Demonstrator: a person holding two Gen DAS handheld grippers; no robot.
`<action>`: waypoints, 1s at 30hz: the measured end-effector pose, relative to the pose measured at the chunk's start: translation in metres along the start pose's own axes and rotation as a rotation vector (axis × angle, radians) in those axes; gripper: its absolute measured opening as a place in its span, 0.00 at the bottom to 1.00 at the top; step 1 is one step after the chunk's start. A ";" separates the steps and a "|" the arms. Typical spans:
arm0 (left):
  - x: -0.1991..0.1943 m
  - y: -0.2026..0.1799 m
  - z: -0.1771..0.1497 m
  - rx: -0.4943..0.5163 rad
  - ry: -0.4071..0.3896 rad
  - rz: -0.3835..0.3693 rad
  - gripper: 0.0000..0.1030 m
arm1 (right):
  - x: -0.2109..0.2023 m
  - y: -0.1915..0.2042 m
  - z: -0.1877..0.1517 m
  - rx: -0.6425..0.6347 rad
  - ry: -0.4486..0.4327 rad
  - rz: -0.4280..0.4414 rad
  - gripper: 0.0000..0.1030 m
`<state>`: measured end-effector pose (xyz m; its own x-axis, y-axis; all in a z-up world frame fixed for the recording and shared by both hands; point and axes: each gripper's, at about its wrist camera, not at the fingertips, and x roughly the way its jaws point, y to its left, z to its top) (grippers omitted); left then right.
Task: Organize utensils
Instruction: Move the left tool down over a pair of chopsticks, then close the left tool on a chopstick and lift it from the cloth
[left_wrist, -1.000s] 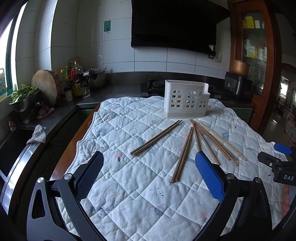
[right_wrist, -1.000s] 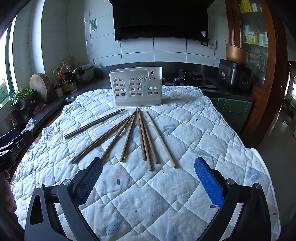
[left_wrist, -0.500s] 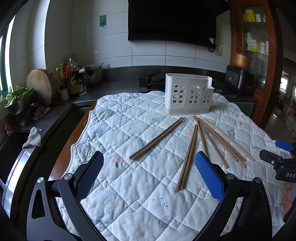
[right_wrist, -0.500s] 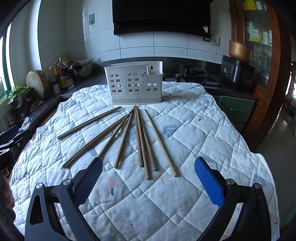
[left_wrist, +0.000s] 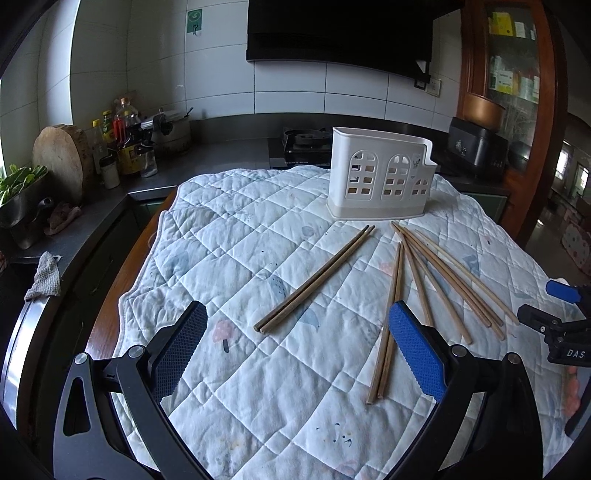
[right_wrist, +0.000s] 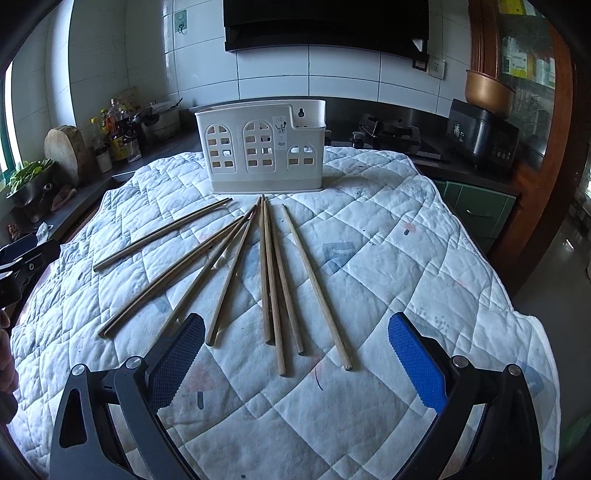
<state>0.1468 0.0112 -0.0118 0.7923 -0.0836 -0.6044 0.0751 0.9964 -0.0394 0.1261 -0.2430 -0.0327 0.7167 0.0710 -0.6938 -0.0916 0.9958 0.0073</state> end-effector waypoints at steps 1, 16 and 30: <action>0.004 0.002 0.001 -0.003 0.008 -0.008 0.94 | 0.002 -0.001 0.001 -0.003 0.003 -0.003 0.93; 0.057 0.026 0.012 0.073 0.098 -0.044 0.72 | 0.031 -0.022 0.007 -0.010 0.053 0.001 0.93; 0.120 0.028 0.018 0.290 0.266 -0.209 0.15 | 0.045 -0.032 0.015 -0.013 0.106 0.052 0.84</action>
<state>0.2551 0.0288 -0.0714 0.5616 -0.2385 -0.7923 0.4140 0.9101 0.0194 0.1717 -0.2705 -0.0529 0.6333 0.1158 -0.7652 -0.1363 0.9900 0.0370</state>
